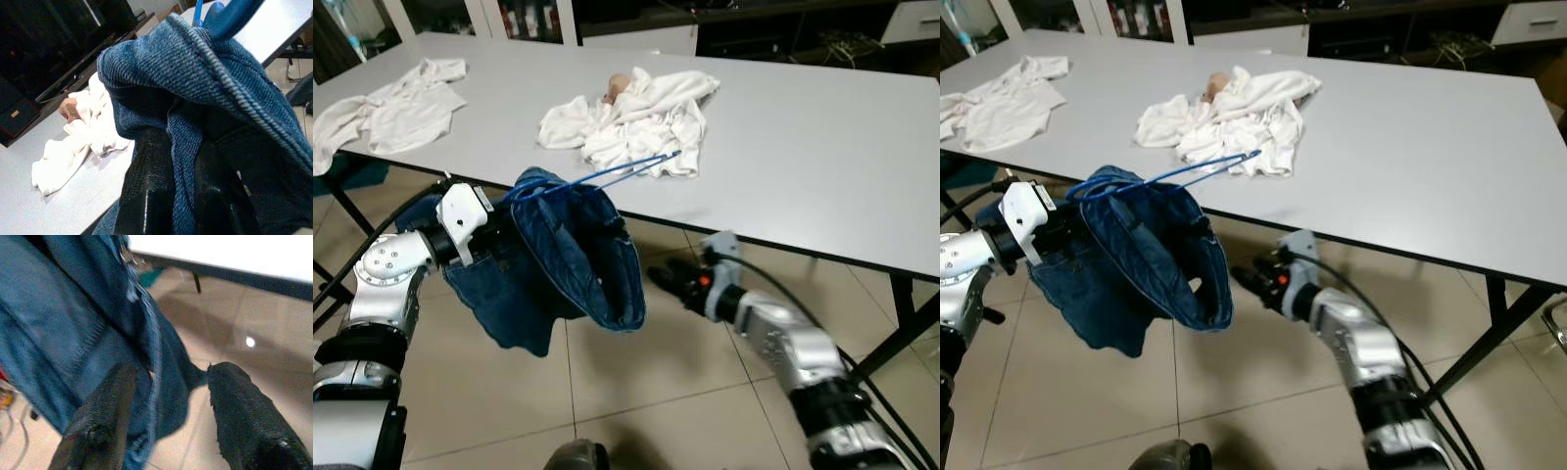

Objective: Hang hanger

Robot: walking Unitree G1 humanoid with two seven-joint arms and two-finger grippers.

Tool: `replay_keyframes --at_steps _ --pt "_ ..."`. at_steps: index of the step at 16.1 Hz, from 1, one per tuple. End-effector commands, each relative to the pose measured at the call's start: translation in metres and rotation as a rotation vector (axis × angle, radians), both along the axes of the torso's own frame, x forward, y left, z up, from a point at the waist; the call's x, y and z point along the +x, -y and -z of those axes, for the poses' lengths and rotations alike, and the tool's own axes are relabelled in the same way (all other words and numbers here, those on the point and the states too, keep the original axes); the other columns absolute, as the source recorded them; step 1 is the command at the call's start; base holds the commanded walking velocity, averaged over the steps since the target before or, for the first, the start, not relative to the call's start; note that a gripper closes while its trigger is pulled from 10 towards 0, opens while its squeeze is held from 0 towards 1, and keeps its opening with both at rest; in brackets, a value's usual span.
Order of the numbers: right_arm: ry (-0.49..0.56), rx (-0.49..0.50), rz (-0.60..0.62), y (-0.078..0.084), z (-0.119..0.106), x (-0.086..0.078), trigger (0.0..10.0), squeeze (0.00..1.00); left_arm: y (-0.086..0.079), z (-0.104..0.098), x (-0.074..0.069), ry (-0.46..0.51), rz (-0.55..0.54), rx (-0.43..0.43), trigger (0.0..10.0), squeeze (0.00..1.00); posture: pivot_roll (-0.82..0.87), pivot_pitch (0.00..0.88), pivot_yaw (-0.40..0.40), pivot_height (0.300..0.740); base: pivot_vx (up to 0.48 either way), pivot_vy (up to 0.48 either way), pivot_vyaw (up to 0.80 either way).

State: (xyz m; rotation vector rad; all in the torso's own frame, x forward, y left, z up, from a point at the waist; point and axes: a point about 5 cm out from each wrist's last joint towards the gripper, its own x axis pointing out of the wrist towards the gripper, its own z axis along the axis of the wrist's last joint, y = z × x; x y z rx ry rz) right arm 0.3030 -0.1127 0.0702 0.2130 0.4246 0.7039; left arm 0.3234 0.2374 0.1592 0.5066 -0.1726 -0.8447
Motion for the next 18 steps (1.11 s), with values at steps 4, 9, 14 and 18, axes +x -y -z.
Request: replay_keyframes --at_steps 4,9,14,18 --pt "0.028 -0.098 0.039 -0.008 -0.003 0.016 10.0 0.12 0.014 -0.011 0.003 0.064 0.045 -0.01 0.0 0.0 0.0 0.004 0.101 0.74 0.0 0.0 0.0" --pt "0.012 -0.121 0.051 -0.024 0.007 0.019 10.0 0.0 0.026 -0.003 -0.001 0.047 0.095 -0.026 0.0 0.0 0.0 0.031 0.127 0.74 0.0 0.0 0.0" --pt "-0.009 -0.163 0.083 -0.022 0.017 0.019 10.0 0.0 0.026 -0.004 -0.004 0.042 0.103 -0.031 0.0 0.0 0.0 0.046 0.139 0.74 0.0 0.0 0.0" --pt "-0.037 -0.144 0.071 -0.017 0.025 0.013 0.3 0.0 0.024 -0.004 -0.005 0.04 0.099 -0.027 0.0 0.0 0.0 0.045 0.14 0.74 0.0 0.0 0.0"
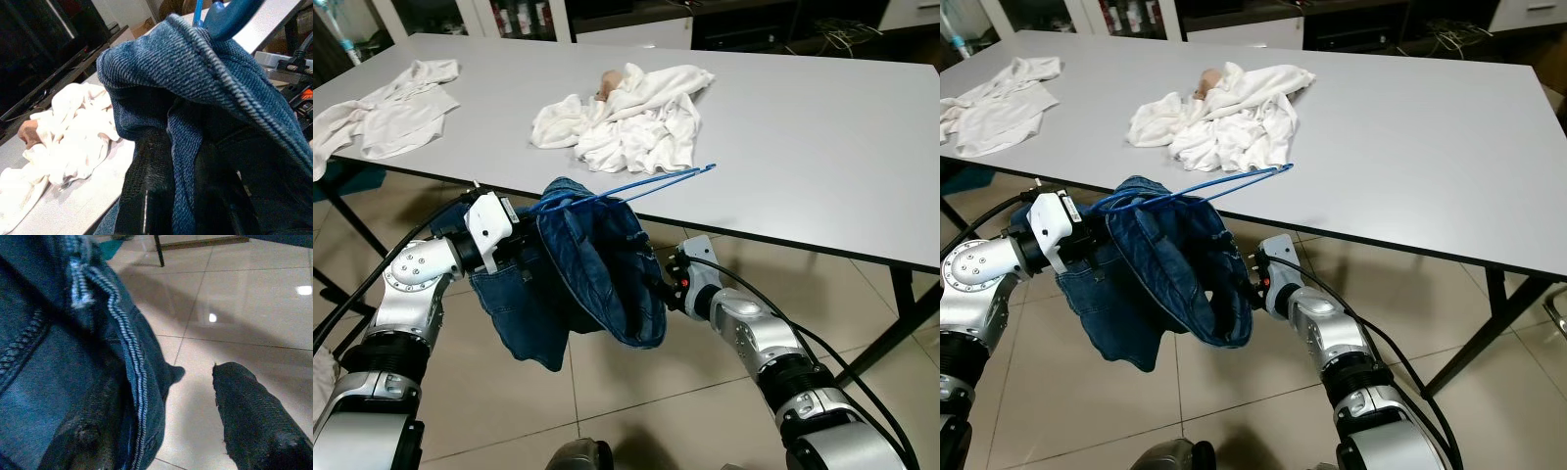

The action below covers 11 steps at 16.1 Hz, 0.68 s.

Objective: Hang hanger

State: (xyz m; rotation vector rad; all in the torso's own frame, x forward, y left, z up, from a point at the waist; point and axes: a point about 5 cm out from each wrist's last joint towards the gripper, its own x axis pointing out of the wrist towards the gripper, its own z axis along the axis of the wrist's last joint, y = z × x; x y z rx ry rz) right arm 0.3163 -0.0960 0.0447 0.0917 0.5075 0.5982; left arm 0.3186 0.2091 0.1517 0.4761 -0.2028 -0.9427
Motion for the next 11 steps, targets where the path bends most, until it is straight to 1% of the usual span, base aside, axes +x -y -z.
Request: replay_keyframes --at_steps 1,5,11 --pt "0.004 0.038 -0.012 -0.0008 -0.0005 -0.0021 0.0 0.0 -0.0051 -0.0117 -0.0003 0.047 -0.005 -0.006 0.0 0.0 0.0 0.045 0.14 0.74 0.0 0.0 0.0" --pt "0.006 0.077 -0.069 -0.005 0.0014 -0.008 0.0 0.0 -0.0052 -0.0129 -0.0001 0.051 -0.01 -0.008 0.0 0.0 0.0 0.045 0.137 0.74 0.0 0.0 0.0" --pt "0.036 0.125 -0.1 -0.0039 -0.0036 -0.0088 0.0 0.0 -0.0062 -0.0128 -0.0009 0.05 -0.017 -0.008 0.0 0.0 0.0 0.047 0.132 0.74 0.0 0.0 0.0"
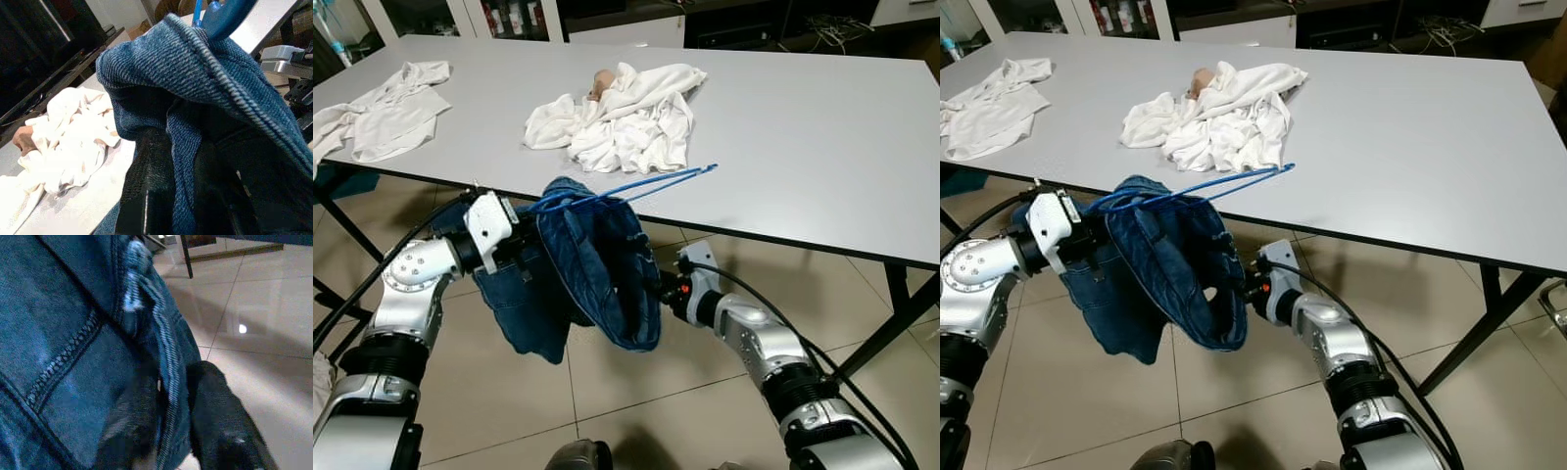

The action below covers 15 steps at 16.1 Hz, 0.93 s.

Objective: Hang hanger

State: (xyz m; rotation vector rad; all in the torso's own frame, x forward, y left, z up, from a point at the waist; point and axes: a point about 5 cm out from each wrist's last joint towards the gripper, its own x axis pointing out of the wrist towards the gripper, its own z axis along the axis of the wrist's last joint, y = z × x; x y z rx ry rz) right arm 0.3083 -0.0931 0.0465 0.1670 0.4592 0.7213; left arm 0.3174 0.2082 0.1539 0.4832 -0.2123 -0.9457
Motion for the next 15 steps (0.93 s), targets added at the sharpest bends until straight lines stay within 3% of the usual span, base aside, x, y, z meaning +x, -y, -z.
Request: replay_keyframes --at_steps 1,15 --pt "0.019 0.019 -0.008 -0.0017 -0.0022 -0.0012 0.0 0.0 -0.0076 -0.011 0.0003 0.041 -0.023 -0.011 0.0 0.0 0.0 0.047 0.132 0.74 0.0 0.0 0.0" --pt "0.04 0.008 -0.027 -0.0023 -0.001 -0.0037 0.0 0.0 -0.007 -0.0122 0.0009 0.044 -0.021 -0.01 0.0 0.0 0.0 0.043 0.135 0.74 0.0 0.0 0.0"
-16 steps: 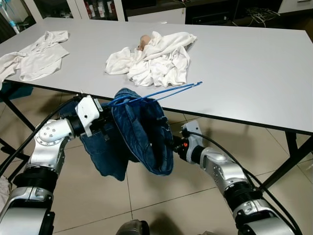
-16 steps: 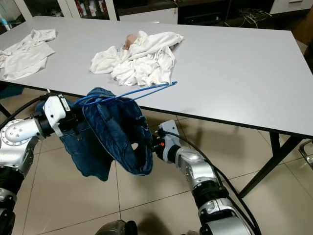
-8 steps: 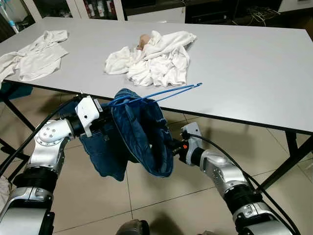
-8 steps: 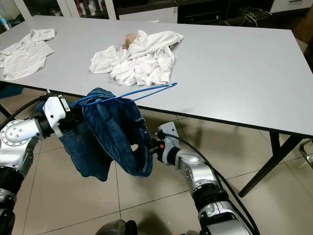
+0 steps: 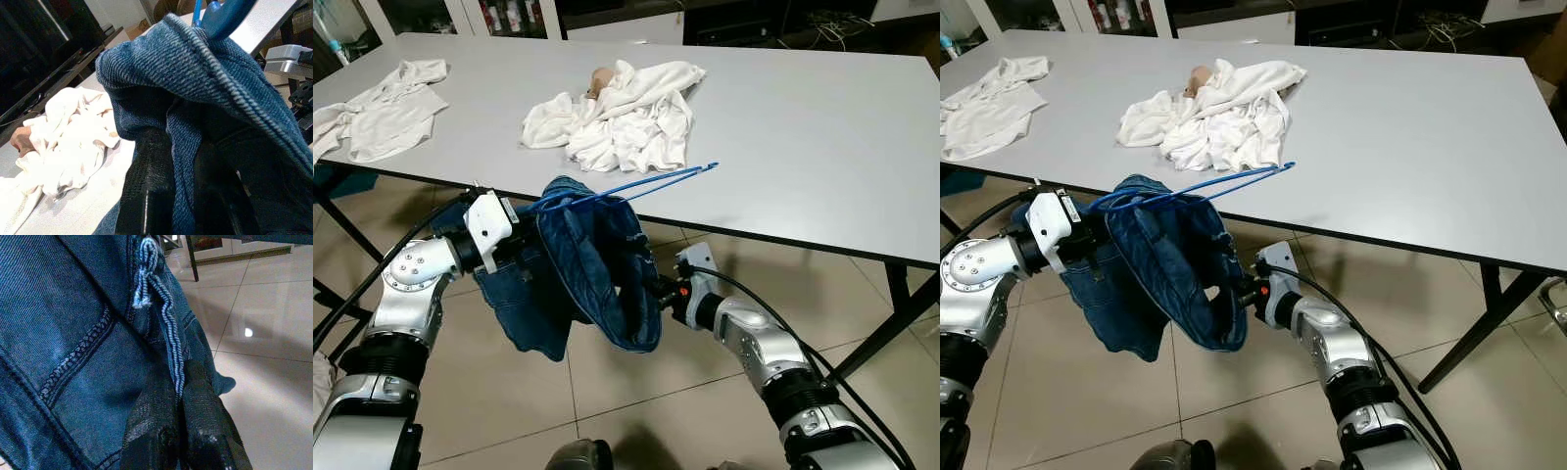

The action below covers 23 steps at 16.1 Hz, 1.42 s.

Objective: Hang hanger

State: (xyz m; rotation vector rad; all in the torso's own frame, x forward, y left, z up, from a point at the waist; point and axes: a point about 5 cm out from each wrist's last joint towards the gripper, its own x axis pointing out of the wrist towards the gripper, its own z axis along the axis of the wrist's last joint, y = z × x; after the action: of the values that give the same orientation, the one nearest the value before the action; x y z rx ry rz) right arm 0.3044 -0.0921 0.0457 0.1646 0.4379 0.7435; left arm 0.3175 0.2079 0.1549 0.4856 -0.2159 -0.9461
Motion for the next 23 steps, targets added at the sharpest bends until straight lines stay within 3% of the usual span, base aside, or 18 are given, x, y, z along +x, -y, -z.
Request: replay_keyframes --at_steps 1,2,5,9,11,13,16,19,23 --pt "0.026 -0.026 -0.002 0.0 -0.001 0.001 0.0 0.0 -0.008 -0.011 0.001 0.04 -0.023 -0.01 0.0 0.0 0.0 0.042 0.135 0.74 0.0 0.0 0.0" --pt "0.029 -0.037 0.001 0.001 0.0 0.001 0.0 0.0 -0.008 -0.011 0.001 0.04 -0.023 -0.01 0.0 0.0 0.0 0.042 0.135 0.74 0.0 0.0 0.0" --pt "0.116 -0.197 0.047 0.011 0.001 0.006 0.0 0.0 -0.008 -0.012 0.001 0.041 -0.025 -0.01 0.0 0.0 0.0 0.041 0.135 0.74 0.0 0.0 0.0" --pt "0.187 -0.237 0.189 0.028 -0.014 0.02 0.0 0.0 -0.007 -0.009 0.001 0.037 -0.029 0.001 0.0 0.0 0.0 0.041 0.135 0.74 0.0 0.0 0.0" --pt "0.213 -0.216 0.315 0.045 -0.026 0.03 0.0 0.0 -0.008 -0.006 0.0 0.023 -0.029 0.029 0.0 0.0 0.0 0.038 0.132 0.74 0.0 0.0 0.0" --pt "0.201 -0.189 0.361 0.055 -0.031 0.033 0.0 0.0 -0.009 0.0 -0.005 -0.031 0.023 0.057 0.0 0.0 -0.01 0.033 0.133 0.74 0.0 0.0 0.0" --pt "0.208 -0.161 0.378 0.067 -0.037 0.036 0.0 0.0 -0.02 0.004 -0.016 -0.116 0.082 0.13 0.0 0.0 -0.01 0.031 0.133 0.74 0.0 0.0 0.0" --pt "0.205 -0.165 0.342 0.072 -0.04 0.039 0.0 0.0 -0.034 -0.01 -0.017 -0.088 0.09 0.141 0.0 0.0 0.0 0.033 0.116 0.74 0.0 0.0 0.0" --pt "0.208 -0.151 0.278 0.068 -0.047 0.042 0.0 0.0 -0.043 -0.012 -0.024 -0.166 0.174 0.325 0.0 0.0 0.0 0.033 0.108 0.74 0.0 0.0 0.0"
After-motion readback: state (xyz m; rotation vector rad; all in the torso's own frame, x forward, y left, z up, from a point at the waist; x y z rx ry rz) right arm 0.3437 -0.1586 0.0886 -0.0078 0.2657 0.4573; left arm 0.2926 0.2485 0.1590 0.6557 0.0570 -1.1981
